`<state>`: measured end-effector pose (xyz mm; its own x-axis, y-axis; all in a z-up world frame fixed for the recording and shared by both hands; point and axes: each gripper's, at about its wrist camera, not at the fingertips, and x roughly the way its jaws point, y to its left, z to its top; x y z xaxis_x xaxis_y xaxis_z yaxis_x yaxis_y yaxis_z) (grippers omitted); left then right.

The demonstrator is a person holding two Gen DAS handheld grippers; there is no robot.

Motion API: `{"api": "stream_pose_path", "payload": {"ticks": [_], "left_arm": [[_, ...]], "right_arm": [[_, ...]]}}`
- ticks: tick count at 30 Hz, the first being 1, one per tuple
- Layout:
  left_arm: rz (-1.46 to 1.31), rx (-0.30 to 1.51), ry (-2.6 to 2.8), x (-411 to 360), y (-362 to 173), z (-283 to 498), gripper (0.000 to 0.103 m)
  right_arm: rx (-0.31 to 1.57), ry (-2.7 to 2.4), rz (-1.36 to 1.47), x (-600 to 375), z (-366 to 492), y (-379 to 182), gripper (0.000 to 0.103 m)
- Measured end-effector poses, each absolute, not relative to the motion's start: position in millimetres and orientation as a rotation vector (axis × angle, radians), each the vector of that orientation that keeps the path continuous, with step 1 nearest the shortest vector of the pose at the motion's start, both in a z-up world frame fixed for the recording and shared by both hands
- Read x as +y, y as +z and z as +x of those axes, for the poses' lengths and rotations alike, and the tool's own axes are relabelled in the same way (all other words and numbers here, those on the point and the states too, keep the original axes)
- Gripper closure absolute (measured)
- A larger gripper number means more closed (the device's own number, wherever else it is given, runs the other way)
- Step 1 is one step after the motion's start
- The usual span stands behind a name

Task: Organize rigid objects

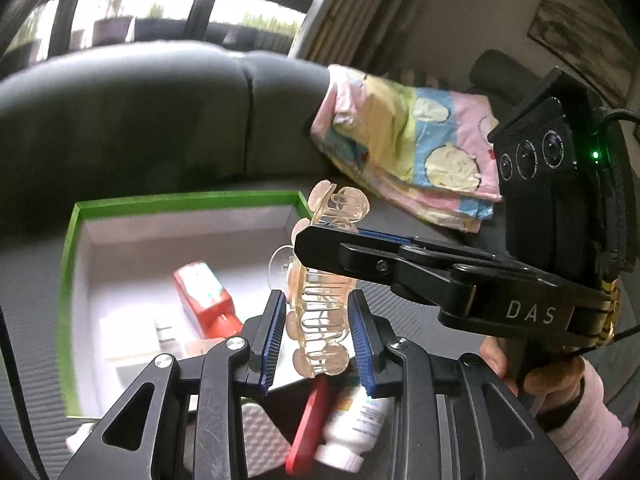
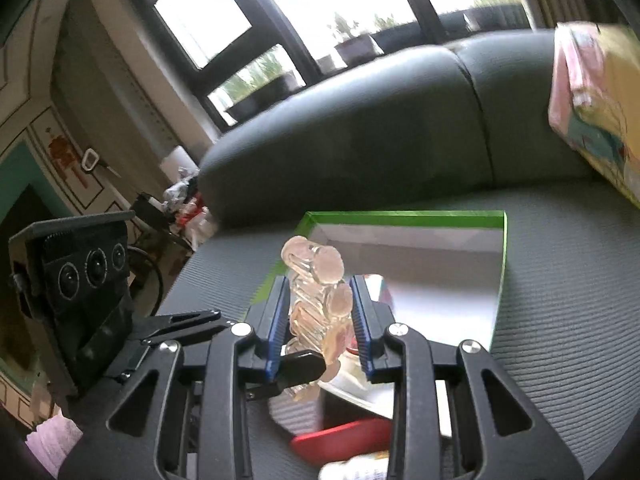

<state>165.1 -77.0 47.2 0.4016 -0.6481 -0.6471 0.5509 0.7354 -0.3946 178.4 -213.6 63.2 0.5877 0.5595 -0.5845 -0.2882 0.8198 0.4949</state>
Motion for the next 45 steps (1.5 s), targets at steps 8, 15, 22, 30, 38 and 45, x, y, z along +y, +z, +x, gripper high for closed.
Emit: {"api": "stream_pose_path", "payload": {"ticks": [8, 15, 22, 30, 38, 45], "left_arm": [[-0.151, 0.95, -0.741, -91.6, 6.1, 187.2, 0.071], [-0.093, 0.966, -0.669, -100.2, -6.6, 191.5, 0.071], [-0.018, 0.913, -0.566, -101.4, 4.8, 180.2, 0.059], [0.084, 0.769, -0.489, -97.0, 37.7, 139.8, 0.012], [0.163, 0.647, -0.38, -91.0, 69.9, 95.2, 0.011], [0.17, 0.591, -0.317, -83.0, 90.8, 64.4, 0.003]], "right_arm": [[0.88, 0.47, 0.384, -227.6, 199.6, 18.9, 0.074], [0.93, 0.428, 0.353, -223.4, 209.1, 2.9, 0.071], [0.892, 0.381, 0.339, -224.0, 202.8, 16.3, 0.044], [0.77, 0.368, 0.302, -237.0, 157.4, 56.4, 0.027], [0.69, 0.364, 0.303, -245.5, 105.1, 85.1, 0.005], [0.637, 0.354, 0.236, -239.4, 63.7, 107.3, 0.001]]}}
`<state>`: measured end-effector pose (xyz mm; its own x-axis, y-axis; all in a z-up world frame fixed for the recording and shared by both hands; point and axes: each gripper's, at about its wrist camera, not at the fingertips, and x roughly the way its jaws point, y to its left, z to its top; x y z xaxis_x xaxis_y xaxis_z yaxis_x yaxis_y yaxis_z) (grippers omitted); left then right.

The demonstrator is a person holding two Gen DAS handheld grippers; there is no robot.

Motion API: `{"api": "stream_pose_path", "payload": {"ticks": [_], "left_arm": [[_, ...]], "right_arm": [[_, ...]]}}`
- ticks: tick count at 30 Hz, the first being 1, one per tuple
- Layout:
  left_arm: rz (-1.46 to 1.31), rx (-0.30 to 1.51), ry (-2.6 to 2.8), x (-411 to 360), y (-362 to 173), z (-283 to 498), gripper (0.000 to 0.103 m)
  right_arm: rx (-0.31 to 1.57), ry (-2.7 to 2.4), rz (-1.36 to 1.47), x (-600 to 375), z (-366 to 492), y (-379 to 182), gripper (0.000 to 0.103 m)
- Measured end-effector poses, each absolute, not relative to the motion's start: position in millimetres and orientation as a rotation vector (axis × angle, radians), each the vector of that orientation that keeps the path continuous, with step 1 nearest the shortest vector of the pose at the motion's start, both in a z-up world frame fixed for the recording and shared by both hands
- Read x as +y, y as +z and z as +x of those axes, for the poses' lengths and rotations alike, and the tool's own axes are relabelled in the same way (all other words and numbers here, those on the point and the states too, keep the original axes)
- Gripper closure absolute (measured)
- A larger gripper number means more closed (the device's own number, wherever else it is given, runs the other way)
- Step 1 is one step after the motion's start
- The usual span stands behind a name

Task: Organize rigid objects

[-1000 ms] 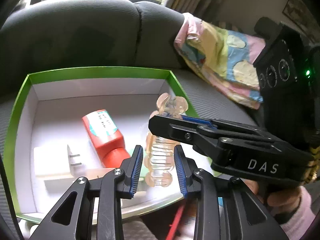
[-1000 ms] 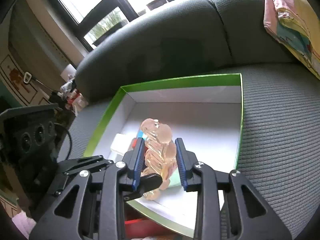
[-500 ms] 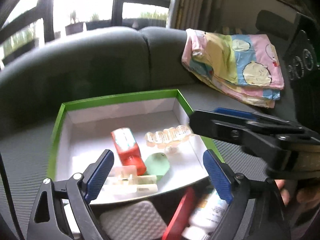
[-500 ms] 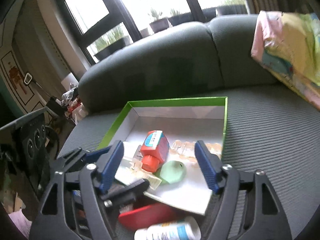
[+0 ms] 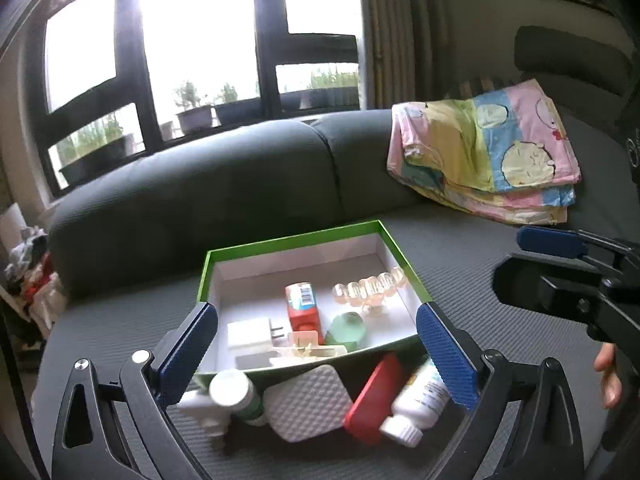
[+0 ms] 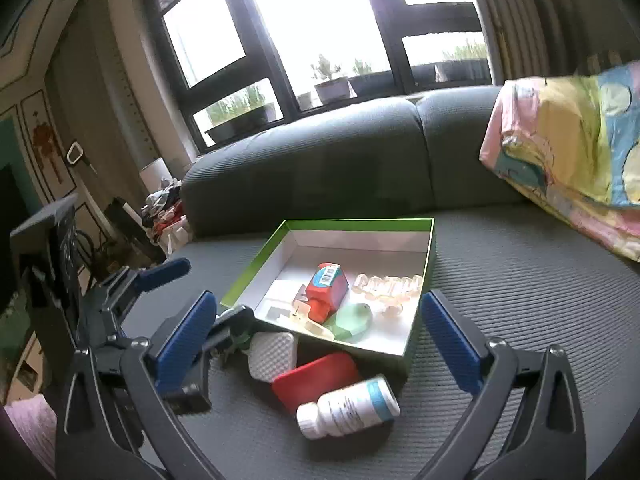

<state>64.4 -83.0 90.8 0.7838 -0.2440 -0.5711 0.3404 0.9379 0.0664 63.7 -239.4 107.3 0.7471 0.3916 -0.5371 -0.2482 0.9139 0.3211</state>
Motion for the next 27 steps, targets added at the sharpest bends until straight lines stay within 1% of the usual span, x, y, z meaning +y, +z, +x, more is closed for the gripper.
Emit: {"api": "stream_pose_path", "payload": {"ticks": [5, 14, 27], "left_arm": [[0.147, 0.578, -0.313, -76.5, 101.7, 42.1, 0.003], [0.136, 0.585, -0.305, -75.1, 104.5, 12.7, 0.003], [0.134, 0.634, -0.29, -77.0, 87.5, -4.0, 0.003]], "right_arm": [[0.621, 0.352, 0.204, -239.7, 35.5, 114.6, 0.001], [0.652, 0.336, 0.216, -242.5, 1.2, 109.6, 0.001], [0.685, 0.348, 0.221, -237.5, -16.3, 95.3, 0.001]]}}
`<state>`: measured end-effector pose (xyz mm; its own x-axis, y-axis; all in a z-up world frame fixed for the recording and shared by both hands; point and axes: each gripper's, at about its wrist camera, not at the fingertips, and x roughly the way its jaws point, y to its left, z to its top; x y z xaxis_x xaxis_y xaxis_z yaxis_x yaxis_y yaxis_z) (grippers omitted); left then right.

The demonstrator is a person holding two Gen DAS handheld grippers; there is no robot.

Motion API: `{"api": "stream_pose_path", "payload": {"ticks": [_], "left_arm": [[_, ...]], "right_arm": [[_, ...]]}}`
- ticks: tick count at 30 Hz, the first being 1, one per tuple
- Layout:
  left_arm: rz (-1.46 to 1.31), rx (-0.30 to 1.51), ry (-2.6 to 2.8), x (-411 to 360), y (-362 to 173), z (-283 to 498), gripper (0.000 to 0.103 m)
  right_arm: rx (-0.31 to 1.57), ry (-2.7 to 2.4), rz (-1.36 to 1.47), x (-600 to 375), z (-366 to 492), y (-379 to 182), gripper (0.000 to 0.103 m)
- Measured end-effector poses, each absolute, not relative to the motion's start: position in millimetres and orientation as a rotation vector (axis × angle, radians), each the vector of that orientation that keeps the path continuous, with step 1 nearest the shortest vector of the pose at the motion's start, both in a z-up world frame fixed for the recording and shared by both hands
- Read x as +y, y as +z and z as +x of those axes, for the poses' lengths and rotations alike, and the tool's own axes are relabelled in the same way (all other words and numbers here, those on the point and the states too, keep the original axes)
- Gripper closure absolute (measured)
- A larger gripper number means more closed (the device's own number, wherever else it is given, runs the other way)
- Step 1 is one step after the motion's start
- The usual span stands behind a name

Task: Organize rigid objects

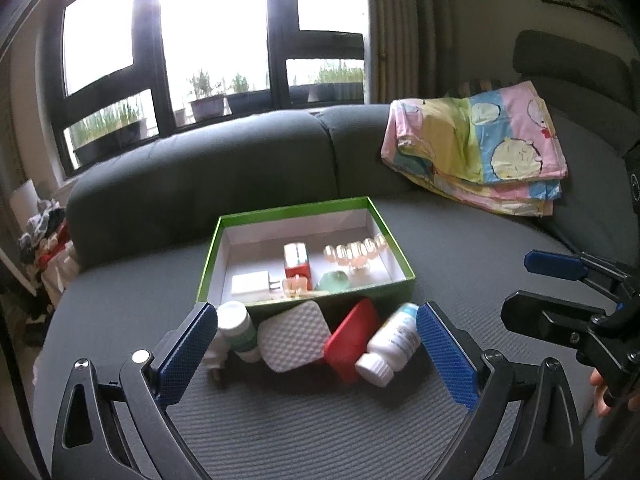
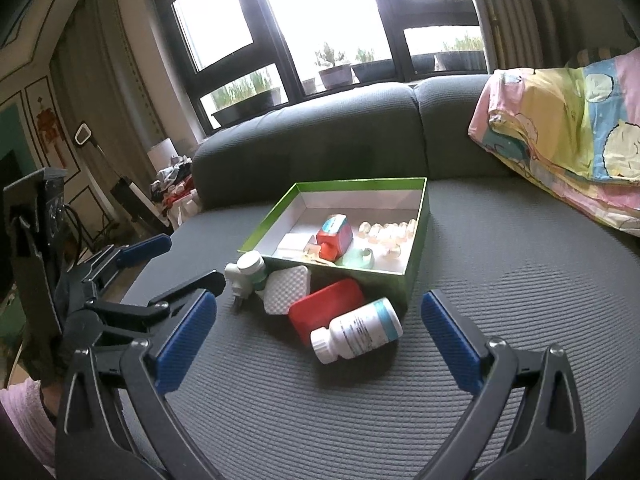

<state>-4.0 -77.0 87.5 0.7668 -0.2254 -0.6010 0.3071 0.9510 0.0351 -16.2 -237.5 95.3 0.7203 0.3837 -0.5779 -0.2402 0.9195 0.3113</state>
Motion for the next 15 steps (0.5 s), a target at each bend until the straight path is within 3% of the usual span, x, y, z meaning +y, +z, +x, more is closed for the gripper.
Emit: {"api": "stream_pose_path", "payload": {"ticks": [15], "left_arm": [[0.114, 0.736, -0.274, -76.0, 54.1, 0.1, 0.003]], "right_arm": [[0.737, 0.351, 0.223, -242.3, -10.5, 71.2, 0.001]]}}
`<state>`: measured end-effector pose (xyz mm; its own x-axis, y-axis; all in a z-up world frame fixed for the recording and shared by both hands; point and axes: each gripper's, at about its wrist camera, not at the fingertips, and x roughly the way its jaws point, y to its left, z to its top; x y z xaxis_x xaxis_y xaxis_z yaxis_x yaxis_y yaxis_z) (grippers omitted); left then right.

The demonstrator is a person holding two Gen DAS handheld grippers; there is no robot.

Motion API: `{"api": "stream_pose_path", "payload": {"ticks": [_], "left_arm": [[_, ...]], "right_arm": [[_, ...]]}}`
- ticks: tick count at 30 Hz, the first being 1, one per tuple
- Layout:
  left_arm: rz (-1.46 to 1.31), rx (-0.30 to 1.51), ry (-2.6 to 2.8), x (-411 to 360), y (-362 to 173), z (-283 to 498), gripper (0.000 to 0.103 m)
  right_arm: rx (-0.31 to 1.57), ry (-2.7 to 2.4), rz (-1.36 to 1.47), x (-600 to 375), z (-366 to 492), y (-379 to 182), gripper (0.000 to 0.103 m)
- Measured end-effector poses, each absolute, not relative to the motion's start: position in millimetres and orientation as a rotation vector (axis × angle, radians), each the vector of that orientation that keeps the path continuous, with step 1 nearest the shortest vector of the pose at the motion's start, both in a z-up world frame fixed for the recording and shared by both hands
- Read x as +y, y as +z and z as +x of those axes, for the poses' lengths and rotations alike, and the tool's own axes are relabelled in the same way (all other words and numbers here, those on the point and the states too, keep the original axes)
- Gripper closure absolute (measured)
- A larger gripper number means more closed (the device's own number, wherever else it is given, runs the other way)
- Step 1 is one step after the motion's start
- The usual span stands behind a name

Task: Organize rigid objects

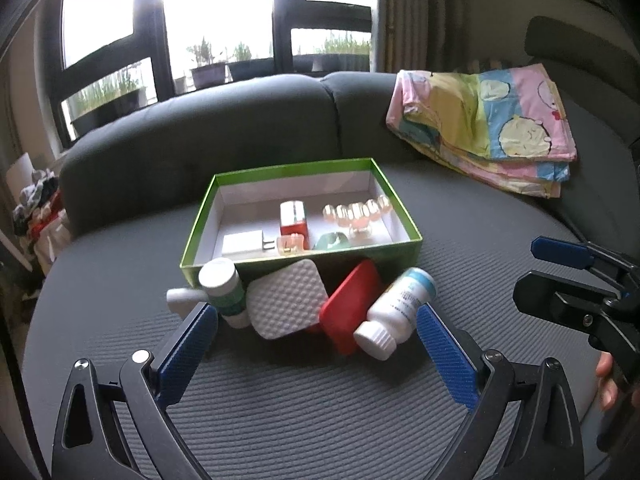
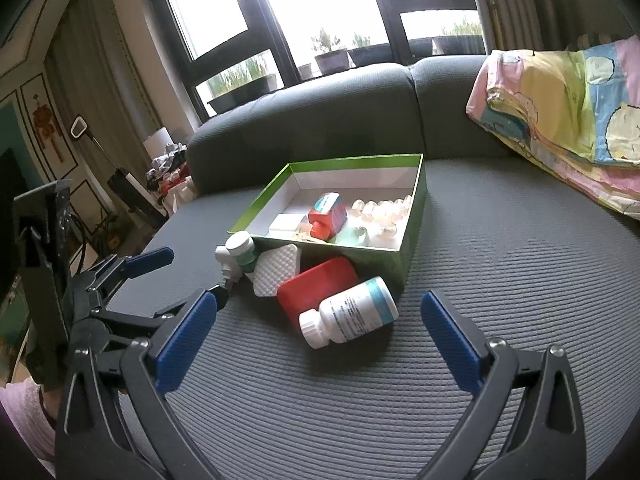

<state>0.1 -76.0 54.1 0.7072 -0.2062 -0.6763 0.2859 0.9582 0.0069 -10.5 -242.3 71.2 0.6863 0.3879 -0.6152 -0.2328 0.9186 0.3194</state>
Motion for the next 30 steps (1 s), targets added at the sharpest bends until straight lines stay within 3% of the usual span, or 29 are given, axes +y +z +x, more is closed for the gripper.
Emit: {"api": "stream_pose_path", "payload": {"ticks": [18, 30], "left_arm": [[-0.225, 1.003, -0.393, -45.6, -26.7, 22.1, 0.003], [-0.455, 1.082, -0.475, -63.9, -45.9, 47.4, 0.003]], "right_arm": [[0.927, 0.306, 0.07, -243.0, 12.7, -15.4, 0.002], [0.974, 0.423, 0.037, -234.5, 49.3, -45.1, 0.008]]}}
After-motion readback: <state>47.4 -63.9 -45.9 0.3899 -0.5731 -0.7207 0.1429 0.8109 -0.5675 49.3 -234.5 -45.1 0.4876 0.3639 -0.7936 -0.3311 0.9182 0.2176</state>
